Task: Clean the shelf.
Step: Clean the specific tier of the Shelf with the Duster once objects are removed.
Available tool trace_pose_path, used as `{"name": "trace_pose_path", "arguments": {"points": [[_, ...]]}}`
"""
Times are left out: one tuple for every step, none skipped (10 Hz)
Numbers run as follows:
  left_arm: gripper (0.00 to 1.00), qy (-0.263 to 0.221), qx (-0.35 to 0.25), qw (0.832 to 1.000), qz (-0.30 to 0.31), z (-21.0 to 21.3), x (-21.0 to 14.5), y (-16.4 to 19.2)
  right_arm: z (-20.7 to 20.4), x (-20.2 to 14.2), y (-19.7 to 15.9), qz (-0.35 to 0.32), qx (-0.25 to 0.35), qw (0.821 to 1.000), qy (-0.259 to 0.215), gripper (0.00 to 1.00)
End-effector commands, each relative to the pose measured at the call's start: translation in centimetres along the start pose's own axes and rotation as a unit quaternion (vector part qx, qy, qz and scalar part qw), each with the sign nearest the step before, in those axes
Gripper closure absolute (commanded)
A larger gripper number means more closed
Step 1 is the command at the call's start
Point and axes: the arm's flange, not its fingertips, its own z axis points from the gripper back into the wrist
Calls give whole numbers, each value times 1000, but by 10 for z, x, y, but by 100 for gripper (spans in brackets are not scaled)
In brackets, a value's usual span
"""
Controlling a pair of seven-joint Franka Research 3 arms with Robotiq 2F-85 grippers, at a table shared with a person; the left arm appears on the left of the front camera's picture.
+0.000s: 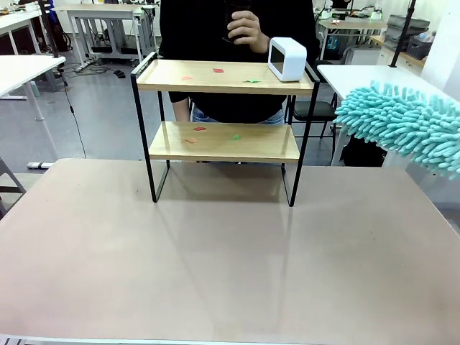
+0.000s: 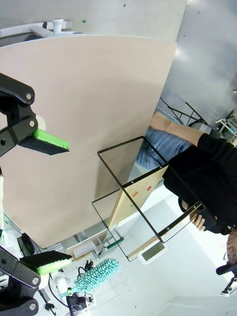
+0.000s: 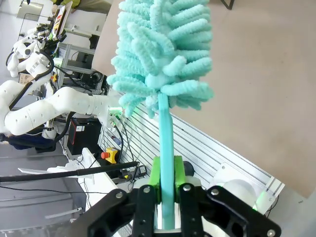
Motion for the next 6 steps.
{"name": "trace_pose_path", "arguments": {"points": [[0, -11, -8, 1000, -11, -3, 2, -1, 2, -2, 2, -4, -3, 1000, 0, 100], [0, -11, -8, 1000, -11, -3, 2, -1, 2, -2, 2, -4, -3, 1000, 0, 100], [0, -11, -8, 1000, -11, -3, 2, -1, 2, -2, 2, -4, -3, 1000, 0, 100], [0, -11, -8, 1000, -11, -3, 2, -1, 0, 0, 0, 0, 0, 1000, 0, 88], [0, -11, -8, 1000, -11, -3, 2, -1, 0, 0, 0, 0, 0, 1000, 0, 88], [0, -11, -8, 1000, -11, -3, 2, -1, 0, 0, 0, 0, 0, 1000, 0, 88]]}}
